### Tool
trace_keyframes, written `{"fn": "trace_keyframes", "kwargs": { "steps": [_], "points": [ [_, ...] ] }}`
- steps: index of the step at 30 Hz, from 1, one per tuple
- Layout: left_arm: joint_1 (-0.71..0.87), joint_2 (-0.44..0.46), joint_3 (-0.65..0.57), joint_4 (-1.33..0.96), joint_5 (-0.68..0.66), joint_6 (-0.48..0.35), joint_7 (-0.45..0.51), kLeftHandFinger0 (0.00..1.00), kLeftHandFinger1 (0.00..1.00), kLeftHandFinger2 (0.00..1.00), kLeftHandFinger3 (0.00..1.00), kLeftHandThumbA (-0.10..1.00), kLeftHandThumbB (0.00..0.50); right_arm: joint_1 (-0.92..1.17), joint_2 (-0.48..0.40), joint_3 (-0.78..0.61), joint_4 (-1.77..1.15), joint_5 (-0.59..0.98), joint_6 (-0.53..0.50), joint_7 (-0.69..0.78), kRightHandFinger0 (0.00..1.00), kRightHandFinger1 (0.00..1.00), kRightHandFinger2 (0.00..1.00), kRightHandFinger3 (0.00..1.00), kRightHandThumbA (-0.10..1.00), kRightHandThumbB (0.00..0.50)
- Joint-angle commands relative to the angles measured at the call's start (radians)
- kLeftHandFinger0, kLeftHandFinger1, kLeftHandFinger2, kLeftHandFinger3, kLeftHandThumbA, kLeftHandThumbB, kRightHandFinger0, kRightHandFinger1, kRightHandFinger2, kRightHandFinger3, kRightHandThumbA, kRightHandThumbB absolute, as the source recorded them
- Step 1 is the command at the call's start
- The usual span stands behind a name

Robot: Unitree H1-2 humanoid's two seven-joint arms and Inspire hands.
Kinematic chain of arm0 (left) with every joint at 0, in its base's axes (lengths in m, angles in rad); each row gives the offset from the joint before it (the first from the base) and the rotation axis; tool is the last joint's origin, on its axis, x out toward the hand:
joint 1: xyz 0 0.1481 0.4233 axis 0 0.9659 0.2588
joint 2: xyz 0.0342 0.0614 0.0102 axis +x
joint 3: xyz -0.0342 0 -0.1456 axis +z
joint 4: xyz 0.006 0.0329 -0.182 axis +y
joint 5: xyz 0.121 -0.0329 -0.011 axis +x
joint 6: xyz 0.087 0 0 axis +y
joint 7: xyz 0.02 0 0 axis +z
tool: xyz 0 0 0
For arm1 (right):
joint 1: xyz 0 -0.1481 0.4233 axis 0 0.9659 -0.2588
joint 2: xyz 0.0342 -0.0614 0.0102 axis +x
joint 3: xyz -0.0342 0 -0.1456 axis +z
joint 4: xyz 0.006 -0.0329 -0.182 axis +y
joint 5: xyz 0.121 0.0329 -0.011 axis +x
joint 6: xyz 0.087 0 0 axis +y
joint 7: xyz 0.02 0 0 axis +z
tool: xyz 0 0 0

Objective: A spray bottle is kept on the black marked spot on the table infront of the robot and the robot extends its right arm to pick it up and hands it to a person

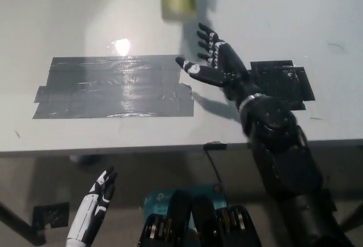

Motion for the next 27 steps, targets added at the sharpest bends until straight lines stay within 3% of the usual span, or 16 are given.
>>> {"fn": "trace_keyframes", "kwargs": {
  "steps": [1,2,6,14,19,21,27],
  "points": [
    [-0.01,0.016,-0.002,-0.041,0.003,-0.002,-0.013,1.0,1.0,1.0,1.0,1.0,0.203,0.028,-0.063,0.021,-0.229,-0.039,-0.047,0.038,1.0,1.0,1.0,1.0,0.87,0.493],
    [-0.01,0.016,0.0,-0.039,0.001,-0.007,-0.011,1.0,1.0,1.0,1.0,1.0,0.204,0.058,-0.087,0.019,-0.312,-0.042,-0.056,0.041,1.0,1.0,1.0,1.0,0.87,0.472],
    [-0.017,0.015,0.005,-0.027,-0.007,-0.021,-0.008,1.0,1.0,1.0,1.0,1.0,0.219,0.156,-0.164,0.007,-0.593,-0.053,-0.008,0.057,1.0,1.0,1.0,1.0,0.95,0.474],
    [0.005,0.0,0.005,-0.02,-0.009,-0.026,0.002,1.0,1.0,1.0,1.0,1.0,0.228,0.467,-0.265,-0.039,-1.073,0.011,0.031,0.079,1.0,1.0,1.0,1.0,0.92,0.5],
    [0.016,-0.002,0.003,-0.008,-0.007,-0.036,0.006,1.0,1.0,1.0,1.0,1.0,0.255,0.64,-0.274,-0.042,-1.086,0.03,-0.068,0.068,1.0,1.0,1.0,1.0,0.91,0.478],
    [0.019,-0.002,0.003,-0.006,-0.008,-0.037,0.005,1.0,1.0,1.0,1.0,1.0,0.268,0.693,-0.266,-0.036,-1.047,0.021,-0.115,0.06,1.0,1.0,1.0,1.0,0.96,0.479],
    [0.015,-0.007,0.002,0.016,-0.007,-0.054,0.011,1.0,1.0,1.0,1.0,1.0,0.293,0.793,-0.22,0.004,-0.823,-0.011,-0.228,0.04,1.0,1.0,1.0,1.0,0.93,0.384]
  ]
}}
